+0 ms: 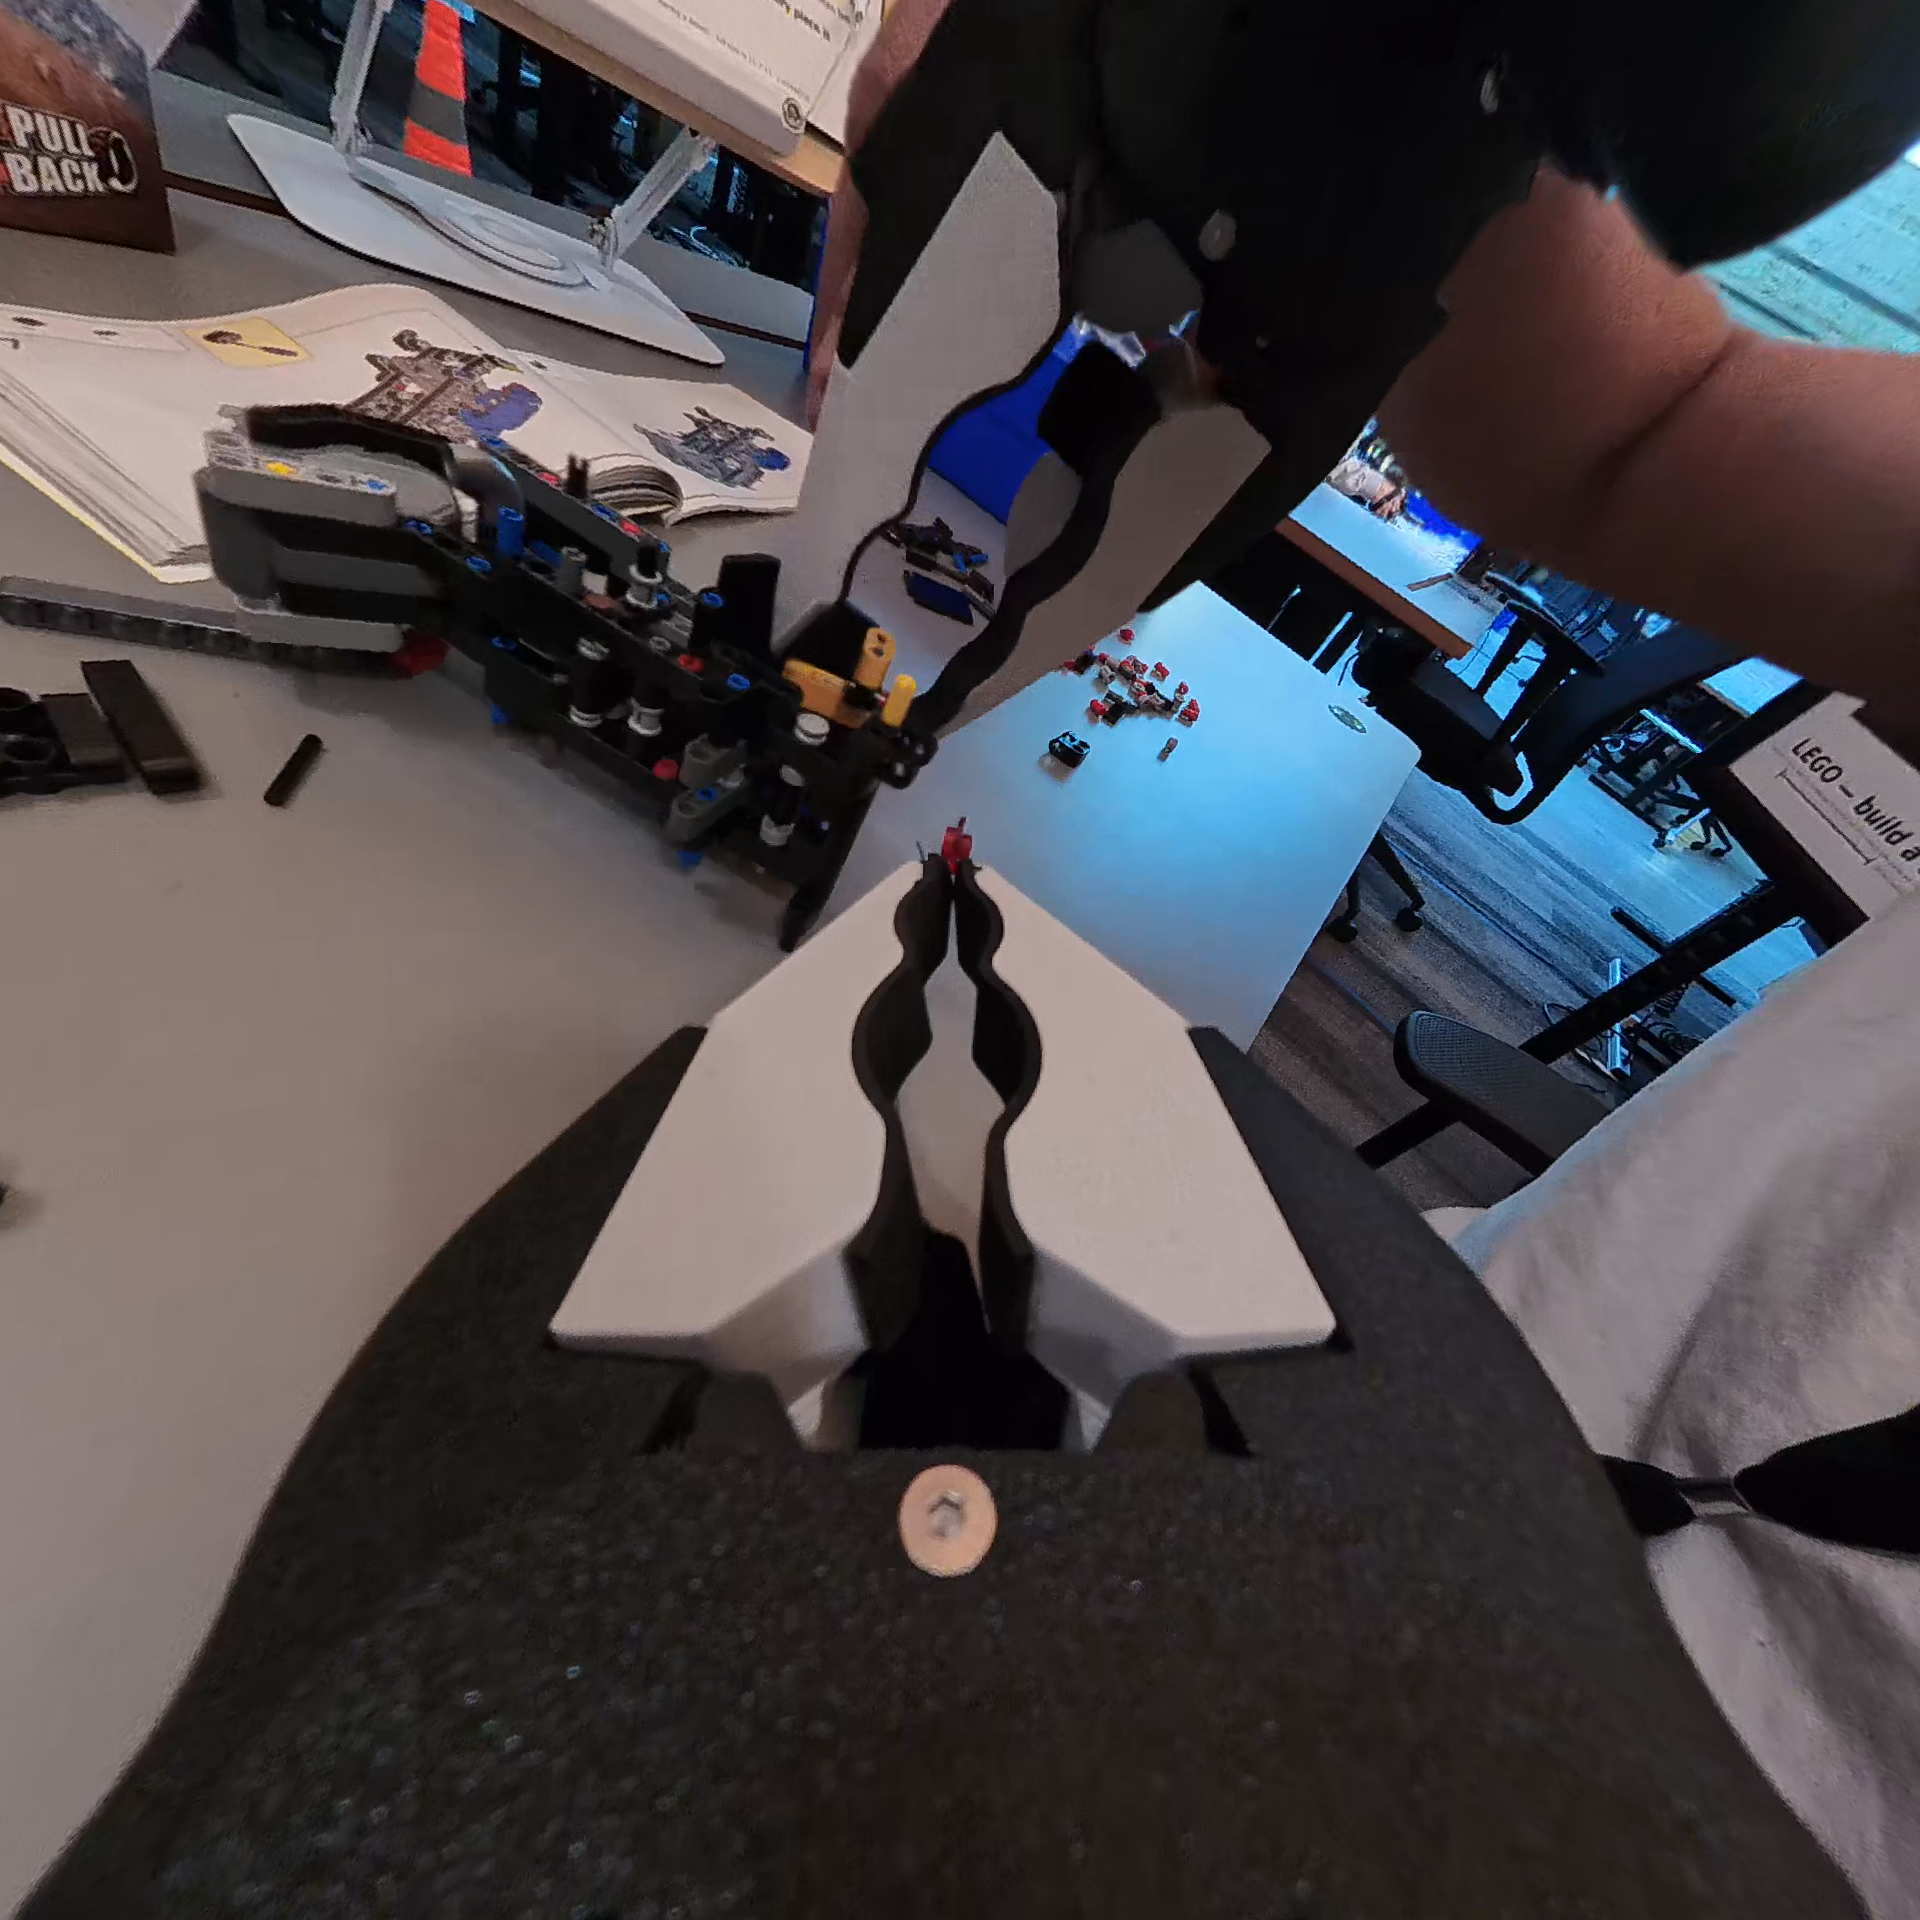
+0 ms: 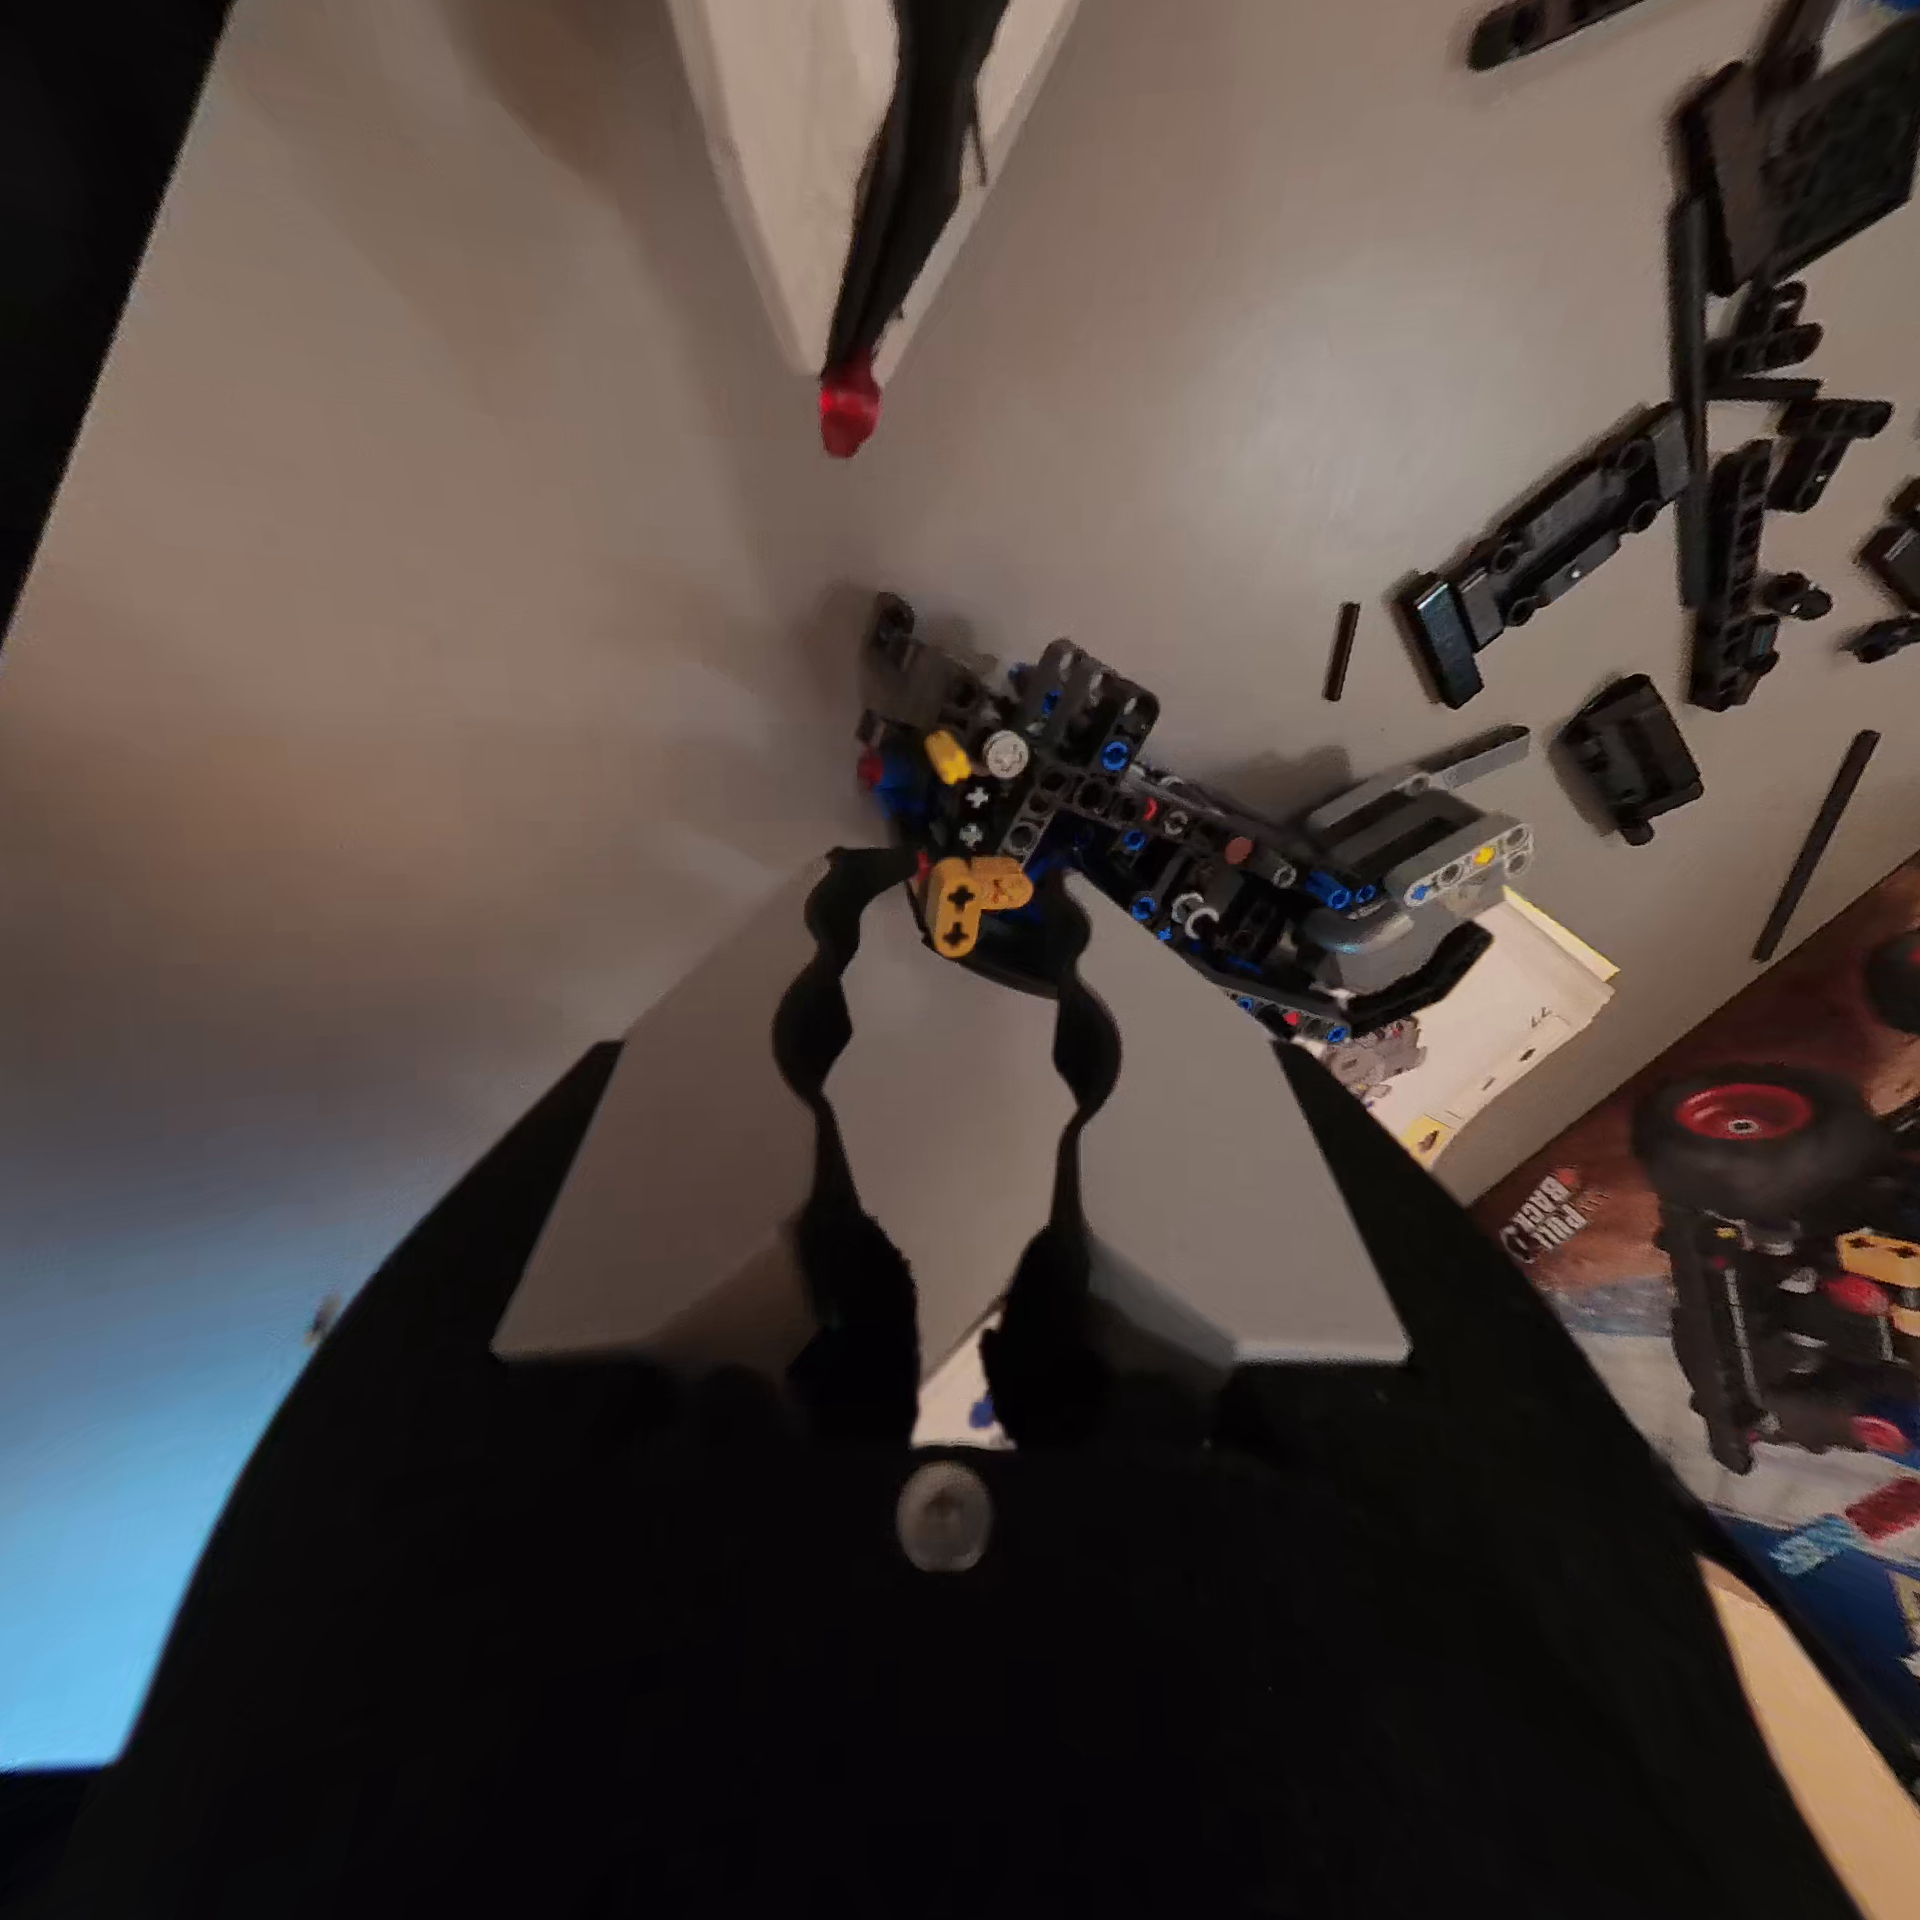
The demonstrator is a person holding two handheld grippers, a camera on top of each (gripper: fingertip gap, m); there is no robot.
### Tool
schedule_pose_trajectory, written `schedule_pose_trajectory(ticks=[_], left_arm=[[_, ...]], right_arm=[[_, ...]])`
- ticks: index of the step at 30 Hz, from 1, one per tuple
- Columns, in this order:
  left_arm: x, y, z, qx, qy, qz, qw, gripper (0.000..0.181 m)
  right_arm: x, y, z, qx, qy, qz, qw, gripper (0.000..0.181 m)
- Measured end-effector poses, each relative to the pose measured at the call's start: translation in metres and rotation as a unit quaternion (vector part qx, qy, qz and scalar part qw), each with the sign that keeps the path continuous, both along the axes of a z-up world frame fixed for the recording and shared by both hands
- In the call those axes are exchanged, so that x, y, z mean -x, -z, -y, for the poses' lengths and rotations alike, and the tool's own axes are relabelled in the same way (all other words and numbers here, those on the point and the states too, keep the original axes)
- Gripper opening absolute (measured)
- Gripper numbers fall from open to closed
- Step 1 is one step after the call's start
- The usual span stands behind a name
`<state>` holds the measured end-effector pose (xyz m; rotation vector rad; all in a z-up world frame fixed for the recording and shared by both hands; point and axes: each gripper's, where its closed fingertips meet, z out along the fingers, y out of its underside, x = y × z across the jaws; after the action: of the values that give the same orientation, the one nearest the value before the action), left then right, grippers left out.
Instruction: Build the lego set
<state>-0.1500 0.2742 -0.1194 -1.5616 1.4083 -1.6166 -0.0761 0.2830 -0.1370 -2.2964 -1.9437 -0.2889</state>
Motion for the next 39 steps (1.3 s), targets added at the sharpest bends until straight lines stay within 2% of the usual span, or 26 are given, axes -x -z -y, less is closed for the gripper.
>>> schedule_pose_trajectory(ticks=[1, 7, 13, 18, 24, 28, 31, 33, 36, 39], left_arm=[[0.000, 0.000, 0.000, 0.000, 0.000, 0.000, 1.000, 0.000], [0.000, 0.000, 0.002, 0.001, 0.007, -0.001, 1.000, 0.000], [-0.001, 0.003, 0.004, -0.012, 0.010, -0.007, 1.000, 0.000], [-0.001, 0.006, 0.006, -0.021, 0.013, -0.013, 1.000, 0.000], [-0.001, 0.005, 0.006, -0.020, 0.013, -0.012, 1.000, 0.000], [-0.002, 0.000, 0.005, -0.006, 0.009, 0.002, 1.000, 0.000], [-0.005, -0.012, -0.002, 0.029, -0.010, 0.031, 0.999, 0.000], [-0.007, -0.026, -0.008, 0.078, -0.018, 0.062, 0.995, 0.000], [-0.012, -0.043, -0.023, 0.167, -0.028, 0.105, 0.980, 0.000], [-0.019, -0.054, -0.031, 0.218, -0.030, 0.129, 0.967, 0.000]], right_arm=[[-0.003, -0.001, 0.001, 0.007, -0.006, 0.013, 1.000, 0.037], [-0.012, -0.014, 0.011, 0.068, -0.025, 0.034, 0.997, 0.052], [-0.020, -0.004, 0.008, 0.050, -0.096, 0.062, 0.992, 0.036], [-0.024, 0.001, -0.002, 0.016, -0.144, 0.088, 0.986, 0.015], [-0.005, -0.001, -0.004, 0.058, -0.061, -0.019, 0.996, 0.007], [0.010, -0.012, -0.024, 0.036, 0.011, -0.143, 0.989, 0.005], [0.018, -0.024, -0.032, 0.012, 0.046, -0.244, 0.969, 0.005], [0.022, -0.030, -0.035, -0.021, 0.058, -0.304, 0.951, 0.005], [0.031, -0.040, -0.036, -0.087, 0.063, -0.385, 0.917, 0.004], [0.038, -0.046, -0.032, -0.145, 0.078, -0.442, 0.882, 0.004]])
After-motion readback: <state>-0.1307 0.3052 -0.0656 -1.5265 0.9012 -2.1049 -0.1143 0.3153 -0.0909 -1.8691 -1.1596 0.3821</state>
